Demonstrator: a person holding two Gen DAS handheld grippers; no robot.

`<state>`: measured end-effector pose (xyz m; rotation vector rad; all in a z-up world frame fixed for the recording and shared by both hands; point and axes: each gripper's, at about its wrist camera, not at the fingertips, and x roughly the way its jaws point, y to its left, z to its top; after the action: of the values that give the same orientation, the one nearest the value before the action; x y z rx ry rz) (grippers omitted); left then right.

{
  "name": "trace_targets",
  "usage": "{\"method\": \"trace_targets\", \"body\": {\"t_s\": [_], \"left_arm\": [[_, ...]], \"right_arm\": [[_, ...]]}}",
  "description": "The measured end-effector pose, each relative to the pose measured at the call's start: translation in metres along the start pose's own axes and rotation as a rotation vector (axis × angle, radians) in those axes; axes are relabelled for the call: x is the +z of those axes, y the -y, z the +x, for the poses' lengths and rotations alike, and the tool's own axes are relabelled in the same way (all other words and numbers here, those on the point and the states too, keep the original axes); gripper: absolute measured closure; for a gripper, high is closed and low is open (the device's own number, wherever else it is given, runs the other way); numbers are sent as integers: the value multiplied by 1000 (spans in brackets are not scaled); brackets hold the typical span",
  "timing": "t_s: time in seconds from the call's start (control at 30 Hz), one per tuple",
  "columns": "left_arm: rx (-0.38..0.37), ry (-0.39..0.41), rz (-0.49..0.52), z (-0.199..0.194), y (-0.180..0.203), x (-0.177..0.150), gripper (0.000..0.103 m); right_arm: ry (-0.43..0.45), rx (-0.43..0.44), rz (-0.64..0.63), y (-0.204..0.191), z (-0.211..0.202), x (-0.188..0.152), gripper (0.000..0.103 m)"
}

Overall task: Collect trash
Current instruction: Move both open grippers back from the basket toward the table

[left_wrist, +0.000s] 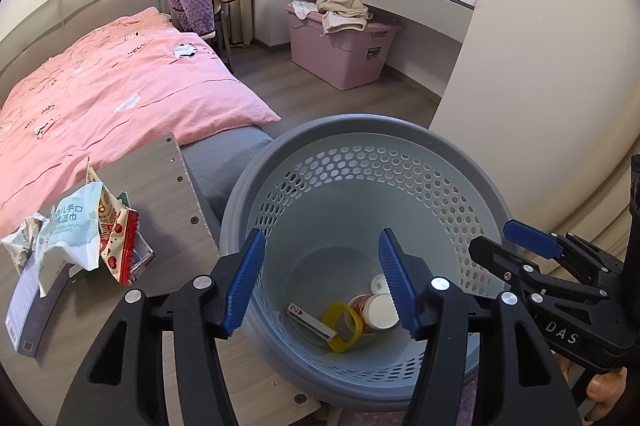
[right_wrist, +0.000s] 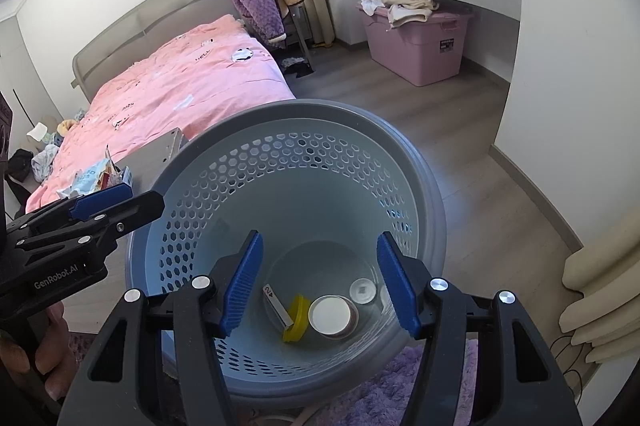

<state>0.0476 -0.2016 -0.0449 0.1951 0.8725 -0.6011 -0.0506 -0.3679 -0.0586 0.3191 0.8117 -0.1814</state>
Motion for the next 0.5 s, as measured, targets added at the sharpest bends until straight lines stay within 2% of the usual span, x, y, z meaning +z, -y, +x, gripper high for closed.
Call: {"method": "trace_targets", "body": {"t_s": [0.5], "left_arm": [[26, 19, -4, -9, -2, -3, 38]], "right_arm": [[10, 3, 5, -1, -6, -4, 37]]}}
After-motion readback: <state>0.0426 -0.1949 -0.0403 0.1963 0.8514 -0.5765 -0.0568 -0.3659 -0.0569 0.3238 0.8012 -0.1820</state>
